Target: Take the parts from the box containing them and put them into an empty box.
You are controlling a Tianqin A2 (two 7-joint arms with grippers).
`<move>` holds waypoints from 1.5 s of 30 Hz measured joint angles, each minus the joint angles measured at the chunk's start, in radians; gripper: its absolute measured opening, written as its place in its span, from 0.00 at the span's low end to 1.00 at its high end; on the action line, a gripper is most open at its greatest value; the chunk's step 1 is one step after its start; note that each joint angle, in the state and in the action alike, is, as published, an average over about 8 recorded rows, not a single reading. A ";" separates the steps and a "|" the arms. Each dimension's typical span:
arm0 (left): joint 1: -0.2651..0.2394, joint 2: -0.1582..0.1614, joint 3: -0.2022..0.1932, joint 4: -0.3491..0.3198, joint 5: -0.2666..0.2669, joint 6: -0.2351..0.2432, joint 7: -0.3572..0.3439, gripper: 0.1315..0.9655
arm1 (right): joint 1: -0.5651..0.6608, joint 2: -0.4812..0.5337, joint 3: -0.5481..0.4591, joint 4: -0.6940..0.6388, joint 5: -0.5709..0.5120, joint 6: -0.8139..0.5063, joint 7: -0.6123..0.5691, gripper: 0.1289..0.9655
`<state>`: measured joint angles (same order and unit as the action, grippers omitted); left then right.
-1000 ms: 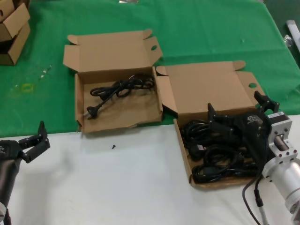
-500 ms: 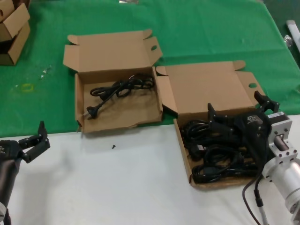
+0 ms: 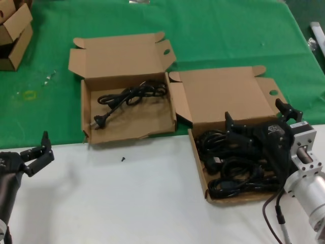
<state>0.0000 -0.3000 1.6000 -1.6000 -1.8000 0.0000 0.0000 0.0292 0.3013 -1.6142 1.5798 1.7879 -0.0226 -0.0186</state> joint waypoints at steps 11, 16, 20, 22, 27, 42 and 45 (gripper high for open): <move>0.000 0.000 0.000 0.000 0.000 0.000 0.000 1.00 | 0.000 0.000 0.000 0.000 0.000 0.000 0.000 1.00; 0.000 0.000 0.000 0.000 0.000 0.000 0.000 1.00 | 0.000 0.000 0.000 0.000 0.000 0.000 0.000 1.00; 0.000 0.000 0.000 0.000 0.000 0.000 0.000 1.00 | 0.000 0.000 0.000 0.000 0.000 0.000 0.000 1.00; 0.000 0.000 0.000 0.000 0.000 0.000 0.000 1.00 | 0.000 0.000 0.000 0.000 0.000 0.000 0.000 1.00; 0.000 0.000 0.000 0.000 0.000 0.000 0.000 1.00 | 0.000 0.000 0.000 0.000 0.000 0.000 0.000 1.00; 0.000 0.000 0.000 0.000 0.000 0.000 0.000 1.00 | 0.000 0.000 0.000 0.000 0.000 0.000 0.000 1.00; 0.000 0.000 0.000 0.000 0.000 0.000 0.000 1.00 | 0.000 0.000 0.000 0.000 0.000 0.000 0.000 1.00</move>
<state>0.0000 -0.3000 1.6000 -1.6000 -1.8000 0.0000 0.0000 0.0292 0.3013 -1.6142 1.5798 1.7879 -0.0226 -0.0186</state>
